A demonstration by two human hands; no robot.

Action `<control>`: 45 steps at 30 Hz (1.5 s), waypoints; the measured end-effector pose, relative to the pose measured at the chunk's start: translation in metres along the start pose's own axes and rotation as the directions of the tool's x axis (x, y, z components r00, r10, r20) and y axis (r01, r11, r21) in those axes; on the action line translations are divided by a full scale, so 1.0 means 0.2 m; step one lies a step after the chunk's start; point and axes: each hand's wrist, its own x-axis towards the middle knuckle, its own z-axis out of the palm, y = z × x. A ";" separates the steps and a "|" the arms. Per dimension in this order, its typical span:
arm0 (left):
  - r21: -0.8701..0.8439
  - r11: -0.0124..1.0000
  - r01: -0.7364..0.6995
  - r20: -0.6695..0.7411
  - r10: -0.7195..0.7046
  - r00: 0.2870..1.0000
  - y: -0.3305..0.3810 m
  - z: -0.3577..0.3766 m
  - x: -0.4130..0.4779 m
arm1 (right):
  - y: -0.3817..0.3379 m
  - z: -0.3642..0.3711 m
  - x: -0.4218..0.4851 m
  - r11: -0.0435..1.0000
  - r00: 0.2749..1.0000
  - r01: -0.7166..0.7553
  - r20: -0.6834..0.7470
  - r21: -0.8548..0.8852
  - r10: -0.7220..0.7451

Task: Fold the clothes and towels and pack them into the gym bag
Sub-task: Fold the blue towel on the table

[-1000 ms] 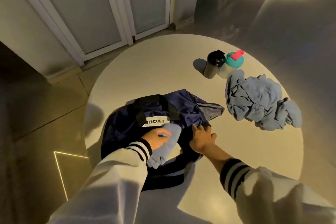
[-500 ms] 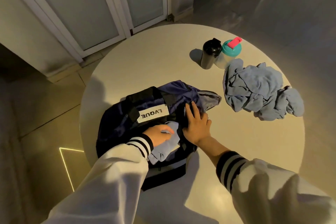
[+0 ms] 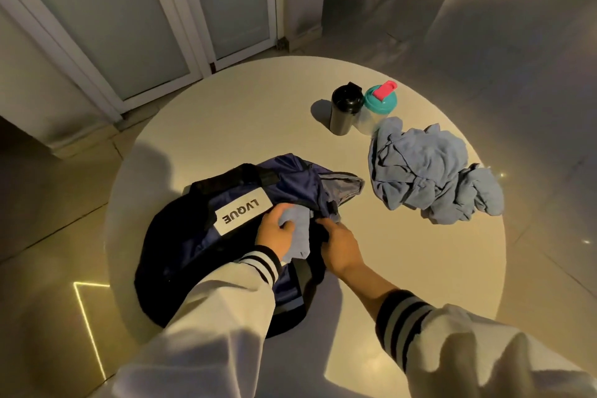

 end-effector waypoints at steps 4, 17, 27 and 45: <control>-0.103 0.986 0.133 -0.101 -0.144 0.984 0.01 0.04 0.03 | 0.01 -0.02 -0.06 0.977 1.000 0.024 -0.010 0.210 -0.023; 0.020 0.960 0.278 0.069 -0.279 0.958 0.01 0.03 -0.11 | 0.07 -0.01 -0.15 0.806 0.994 -0.079 -0.016 0.586 0.109; -0.090 0.971 0.221 -0.159 -0.233 0.959 0.00 0.08 -0.07 | 0.07 -0.03 -0.19 0.785 0.994 -0.104 0.074 0.611 0.074; 0.004 0.987 0.163 0.122 -0.163 0.979 -0.10 0.11 -0.22 | 0.08 0.06 -0.20 0.887 0.992 -0.049 -0.079 0.459 0.095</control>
